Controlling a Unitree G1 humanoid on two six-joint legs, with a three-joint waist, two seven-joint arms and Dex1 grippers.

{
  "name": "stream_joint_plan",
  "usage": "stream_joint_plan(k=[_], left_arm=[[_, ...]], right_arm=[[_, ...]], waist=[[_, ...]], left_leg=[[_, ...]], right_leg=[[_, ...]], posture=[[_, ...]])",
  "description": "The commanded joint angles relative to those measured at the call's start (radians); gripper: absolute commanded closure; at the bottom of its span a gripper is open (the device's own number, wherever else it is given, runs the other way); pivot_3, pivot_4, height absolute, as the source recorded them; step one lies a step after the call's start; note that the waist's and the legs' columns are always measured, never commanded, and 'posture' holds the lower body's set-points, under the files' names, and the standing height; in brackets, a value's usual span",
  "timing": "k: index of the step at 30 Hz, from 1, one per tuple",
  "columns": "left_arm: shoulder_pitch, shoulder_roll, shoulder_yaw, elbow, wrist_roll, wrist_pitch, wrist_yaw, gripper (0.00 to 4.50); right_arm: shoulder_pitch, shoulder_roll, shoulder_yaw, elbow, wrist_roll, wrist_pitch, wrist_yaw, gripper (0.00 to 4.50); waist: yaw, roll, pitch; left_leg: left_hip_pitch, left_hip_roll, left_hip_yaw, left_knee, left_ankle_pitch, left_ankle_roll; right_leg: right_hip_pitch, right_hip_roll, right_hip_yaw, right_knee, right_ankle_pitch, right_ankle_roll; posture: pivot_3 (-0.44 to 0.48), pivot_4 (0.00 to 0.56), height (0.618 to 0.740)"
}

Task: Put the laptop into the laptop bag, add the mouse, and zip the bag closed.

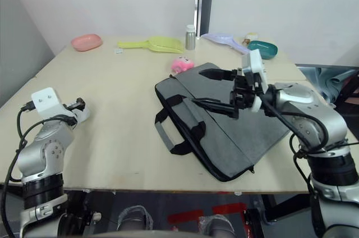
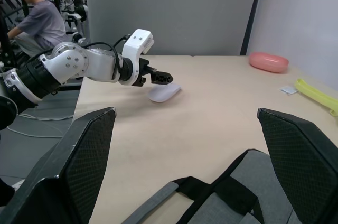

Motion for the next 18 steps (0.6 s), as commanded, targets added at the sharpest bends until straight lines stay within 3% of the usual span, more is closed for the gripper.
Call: stream_joint_plan(k=[1, 18], left_arm=[[-0.027, -0.007, -0.014, 0.012, 0.035, -0.037, 0.017, 0.0], [-0.074, -0.035, -0.008, 0.132, 0.078, -0.093, 0.043, 0.0]], right_arm=[[-0.007, -0.016, -0.035, -0.049, 0.02, 0.009, -0.018, 0.03], [0.028, -0.039, -0.067, -0.106, 0.055, 0.042, -0.057, 0.03]], waist=[[0.0, 0.0, 0.0], [0.001, 0.0, 0.0]], left_leg=[[0.0, 0.0, 0.0, 0.0, 0.0, 0.0], [-0.002, 0.0, 0.0, -0.006, 0.0, 0.0]], right_leg=[[0.0, 0.0, 0.0, 0.0, 0.0, 0.0], [-0.001, 0.0, -0.002, -0.007, 0.0, 0.001]], posture=[[0.0, 0.15, 0.74], [0.0, 0.15, 0.74]])
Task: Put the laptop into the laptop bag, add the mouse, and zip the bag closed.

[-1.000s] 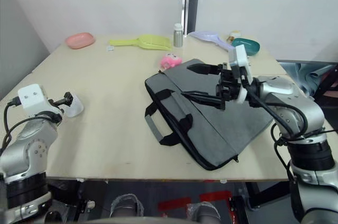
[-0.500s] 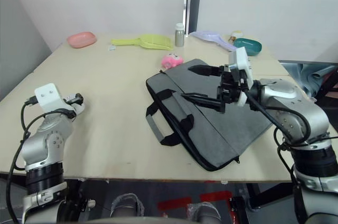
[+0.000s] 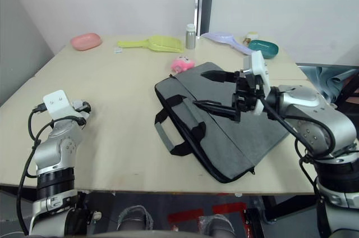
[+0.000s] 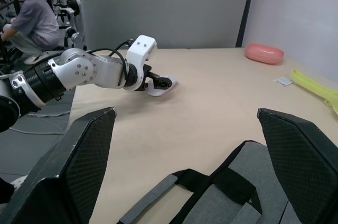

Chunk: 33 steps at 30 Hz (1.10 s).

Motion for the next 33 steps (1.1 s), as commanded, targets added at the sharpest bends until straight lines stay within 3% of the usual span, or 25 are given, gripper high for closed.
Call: stream_joint_plan(k=[1, 11, 16, 17, 23, 28, 30, 33], left_arm=[[-0.024, -0.012, 0.019, -0.006, -0.007, -0.019, 0.005, 0.0], [-0.032, -0.008, 0.023, 0.016, 0.005, -0.007, 0.007, 0.0], [-0.029, -0.01, 0.022, 0.008, 0.019, -0.007, 0.015, 1.54], [-0.029, -0.012, 0.025, 0.005, 0.019, -0.008, 0.017, 1.68], [-0.032, 0.009, 0.03, -0.024, 0.013, 0.004, 0.009, 1.68], [-0.013, 0.177, -0.058, -0.047, -0.022, -0.028, -0.266, 1.68], [-0.011, 0.253, -0.101, -0.046, -0.072, -0.065, -0.46, 1.68], [-0.004, 0.366, -0.151, -0.049, -0.144, -0.069, -0.713, 1.68]], right_arm=[[0.004, -0.01, -0.041, -0.05, 0.025, -0.005, -0.009, 0.03], [0.008, -0.017, -0.047, -0.061, 0.035, 0.001, -0.021, 0.03], [0.014, -0.015, -0.049, -0.067, 0.035, -0.002, -0.027, 0.0], [0.016, -0.014, -0.049, -0.068, 0.036, -0.001, -0.028, 0.0], [0.017, -0.01, -0.044, -0.075, 0.047, 0.016, -0.054, 0.0], [0.047, -0.017, 0.02, -0.118, -0.129, 0.007, -0.196, 0.0], [0.05, -0.005, 0.053, -0.122, -0.084, 0.053, -0.178, 0.0], [0.077, 0.021, 0.171, -0.129, -0.235, 0.026, -0.252, 0.0]], waist=[[0.001, 0.0, 0.0], [0.0, 0.0, 0.0], [0.0, 0.0, 0.0], [0.0, 0.0, 0.0], [0.0, 0.0, 0.0], [0.0, -0.001, 0.001], [0.0, 0.0, 0.001], [0.003, 0.0, 0.001]], left_leg=[[0.0, 0.0, 0.0, 0.0, 0.0, 0.0], [0.0, 0.0, 0.0, -0.002, 0.0, 0.0], [0.0, 0.0, 0.0, -0.003, 0.0, 0.0], [0.0, 0.0, 0.0, -0.003, 0.0, 0.0], [0.0, 0.0, 0.0, -0.003, 0.0, 0.0], [0.0, 0.0, 0.0, -0.005, 0.001, -0.002], [0.0, 0.0, 0.001, -0.006, 0.001, -0.004], [0.0, 0.0, 0.001, -0.008, 0.001, -0.005]], right_leg=[[0.0, 0.0, 0.0, -0.001, 0.0, 0.0], [0.0, 0.0, 0.0, -0.003, 0.0, 0.0], [0.0, 0.0, 0.0, -0.004, 0.0, 0.0], [0.0, 0.0, -0.001, -0.004, 0.0, 0.0], [0.0, 0.0, -0.001, -0.004, 0.0, 0.0], [-0.001, 0.001, -0.001, -0.005, 0.0, 0.001], [-0.001, 0.001, 0.0, -0.005, 0.0, 0.001], [-0.002, 0.0, 0.0, -0.007, 0.0, 0.001]], posture=[[0.0, 0.15, 0.74], [0.0, 0.15, 0.74], [0.0, 0.15, 0.74], [0.0, 0.15, 0.74], [0.0, 0.15, 0.74], [0.0, 0.15, 0.74], [0.0, 0.15, 0.74], [0.0, 0.15, 0.74]])
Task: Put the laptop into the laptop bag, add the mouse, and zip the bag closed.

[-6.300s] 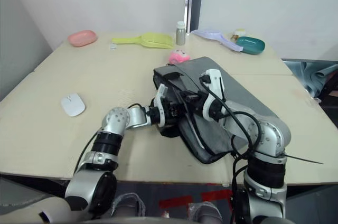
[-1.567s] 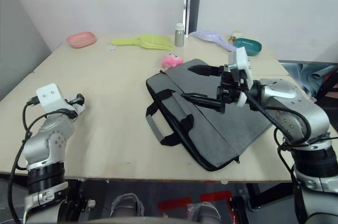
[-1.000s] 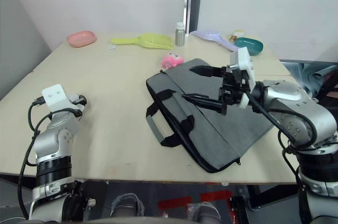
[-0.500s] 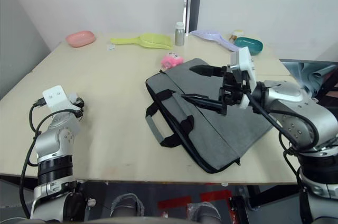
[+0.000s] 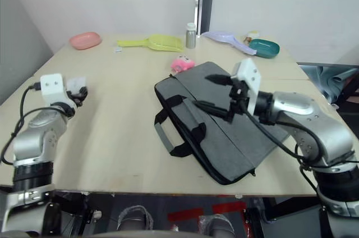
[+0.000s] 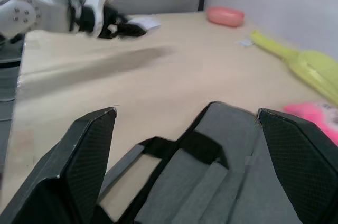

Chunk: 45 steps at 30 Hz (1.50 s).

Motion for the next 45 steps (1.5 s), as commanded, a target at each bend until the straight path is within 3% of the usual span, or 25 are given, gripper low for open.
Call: stream_joint_plan(k=[1, 5, 9, 13, 16, 30, 37, 45], left_arm=[[0.004, 0.103, -0.062, -0.045, -0.075, -0.041, -0.278, 1.68], [0.004, 0.199, -0.126, -0.08, -0.135, -0.064, -0.52, 1.68], [0.011, 0.262, -0.184, -0.085, -0.132, -0.125, -0.685, 1.68], [0.034, 0.283, -0.257, -0.054, -0.056, -0.237, -0.757, 1.68], [0.036, 0.274, -0.279, -0.045, -0.04, -0.276, -0.778, 1.68], [0.042, 0.214, -0.3, -0.047, -0.055, -0.325, -0.82, 1.68], [0.052, 0.216, -0.333, -0.047, -0.054, -0.352, -0.89, 1.68], [0.03, 0.196, -0.392, -0.041, -0.036, -0.381, -0.967, 1.68]], right_arm=[[0.026, 0.019, 0.125, -0.042, -0.15, -0.022, -0.075, 0.0], [0.044, 0.074, 0.281, -0.024, -0.316, -0.074, -0.129, 0.0], [0.035, 0.13, 0.393, 0.033, -0.457, -0.096, -0.173, 0.0], [0.039, 0.157, 0.481, 0.128, -0.602, -0.124, -0.217, 0.0], [0.033, 0.186, 0.479, 0.163, -0.636, -0.122, -0.224, 0.0], [0.083, 0.185, 0.39, 0.089, -0.618, -0.033, -0.177, 4.47], [0.061, 0.27, 0.232, -0.004, -0.438, 0.117, -0.179, 4.47], [-0.114, 0.436, 0.023, -0.035, -0.176, 0.374, -0.262, 4.47]], waist=[[0.001, 0.001, 0.001], [-0.002, 0.001, 0.001], [-0.006, 0.003, 0.002], [-0.007, 0.003, 0.003], [-0.008, 0.004, 0.003], [-0.003, 0.004, 0.003], [-0.005, 0.004, 0.003], [-0.014, 0.005, 0.003]], left_leg=[[0.0, 0.0, 0.0, -0.001, 0.0, -0.001], [0.0, 0.0, 0.002, -0.004, 0.002, -0.004], [0.0, 0.0, 0.003, -0.005, 0.002, -0.006], [0.001, 0.0, 0.004, -0.005, 0.002, -0.006], [0.001, 0.0, 0.004, -0.005, 0.002, -0.007], [0.005, 0.0, 0.004, -0.001, 0.003, -0.005], [0.005, 0.0, 0.004, 0.001, 0.001, -0.002], [0.006, 0.0, 0.005, 0.002, 0.001, -0.002]], right_leg=[[-0.001, 0.0, 0.0, 0.0, 0.0, 0.0], [-0.003, 0.0, 0.001, -0.001, 0.0, 0.0], [-0.004, 0.001, 0.002, -0.001, 0.0, 0.001], [-0.003, 0.0, 0.003, 0.0, 0.0, 0.001], [-0.003, 0.0, 0.003, 0.001, 0.0, 0.001], [-0.001, 0.0, 0.005, 0.007, 0.0, 0.001], [-0.002, 0.0, 0.006, 0.01, 0.0, 0.001], [-0.004, 0.001, 0.008, 0.015, 0.0, 0.001]], posture=[[0.0, 0.15, 0.74], [0.0, 0.15, 0.74], [0.0, 0.15, 0.74], [0.0, 0.15, 0.74], [0.0, 0.15, 0.74], [0.0, 0.15, 0.74], [0.0, 0.15, 0.74], [0.0, 0.15, 0.74]])
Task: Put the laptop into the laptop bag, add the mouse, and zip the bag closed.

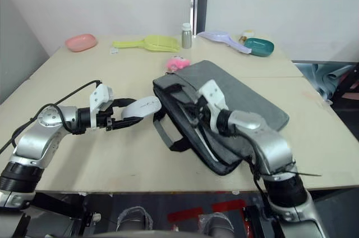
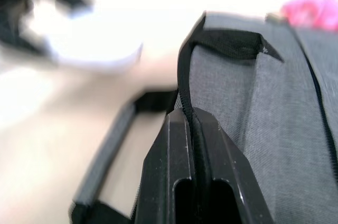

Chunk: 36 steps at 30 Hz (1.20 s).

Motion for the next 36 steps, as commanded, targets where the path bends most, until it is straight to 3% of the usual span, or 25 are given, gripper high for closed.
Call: stream_joint_plan(k=[1, 9, 13, 19, 29, 31, 33, 36], left_arm=[[-0.04, -0.03, -0.049, 0.019, 0.044, -0.056, 0.005, 1.68], [-0.14, -0.177, -0.134, 0.16, 0.134, -0.112, 0.086, 1.68], [-0.221, -0.303, -0.179, 0.276, 0.182, -0.117, 0.167, 1.68], [-0.306, -0.416, -0.231, 0.375, 0.236, -0.141, 0.208, 1.68], [-0.385, -0.524, -0.224, 0.53, 0.252, -0.151, 0.24, 1.68], [-0.383, -0.534, -0.212, 0.531, 0.232, -0.14, 0.233, 0.64], [-0.376, -0.537, -0.206, 0.52, 0.226, -0.149, 0.232, 0.02], [-0.341, -0.515, -0.177, 0.454, 0.193, -0.129, 0.216, 0.02]], right_arm=[[-0.09, 0.061, -0.092, -0.057, 0.141, 0.099, -0.035, 4.47], [-0.23, 0.171, -0.23, -0.052, 0.324, 0.258, -0.159, 4.47], [-0.244, 0.201, -0.276, -0.041, 0.386, 0.275, -0.213, 4.47], [-0.269, 0.214, -0.324, -0.028, 0.476, 0.276, -0.275, 4.47], [-0.271, 0.193, -0.324, -0.025, 0.56, 0.263, -0.354, 4.47], [-0.266, 0.183, -0.318, -0.025, 0.569, 0.258, -0.361, 4.5], [-0.26, 0.176, -0.312, -0.025, 0.572, 0.254, -0.364, 4.5], [-0.253, 0.165, -0.299, -0.016, 0.57, 0.245, -0.361, 4.5]], waist=[[0.0, 0.0, 0.0], [0.004, 0.001, 0.001], [0.017, 0.001, 0.001], [0.019, 0.001, 0.001], [0.018, 0.002, 0.001], [0.019, 0.002, 0.001], [0.022, 0.002, 0.001], [0.019, 0.002, 0.001]], left_leg=[[0.0, 0.0, 0.0, 0.0, 0.0, 0.0], [-0.001, 0.0, 0.0, -0.001, 0.003, -0.005], [-0.001, 0.0, 0.0, -0.001, 0.004, -0.006], [-0.002, -0.001, -0.001, -0.001, 0.004, -0.006], [-0.003, -0.001, -0.001, -0.001, 0.004, -0.006], [-0.003, -0.001, -0.001, -0.001, 0.004, -0.006], [-0.003, -0.001, -0.001, -0.001, 0.004, -0.006], [-0.003, -0.001, -0.001, -0.001, 0.004, -0.006]], right_leg=[[0.0, 0.0, 0.0, 0.0, 0.0, 0.0], [-0.001, 0.0, 0.0, 0.0, 0.0, 0.0], [-0.001, 0.0, -0.001, 0.0, 0.0, 0.0], [-0.001, 0.0, -0.001, 0.0, 0.001, 0.001], [-0.001, 0.0, -0.001, -0.001, 0.001, 0.001], [-0.001, 0.0, -0.001, -0.001, 0.001, 0.001], [-0.001, 0.0, -0.001, -0.001, 0.001, 0.001], [-0.001, 0.0, -0.001, -0.001, 0.001, 0.001]], posture=[[0.0, 0.15, 0.74], [0.0, 0.15, 0.74], [0.0, 0.15, 0.74], [0.0, 0.15, 0.74], [0.0, 0.15, 0.74], [0.0, 0.15, 0.74], [0.0, 0.15, 0.74], [0.0, 0.15, 0.74]])
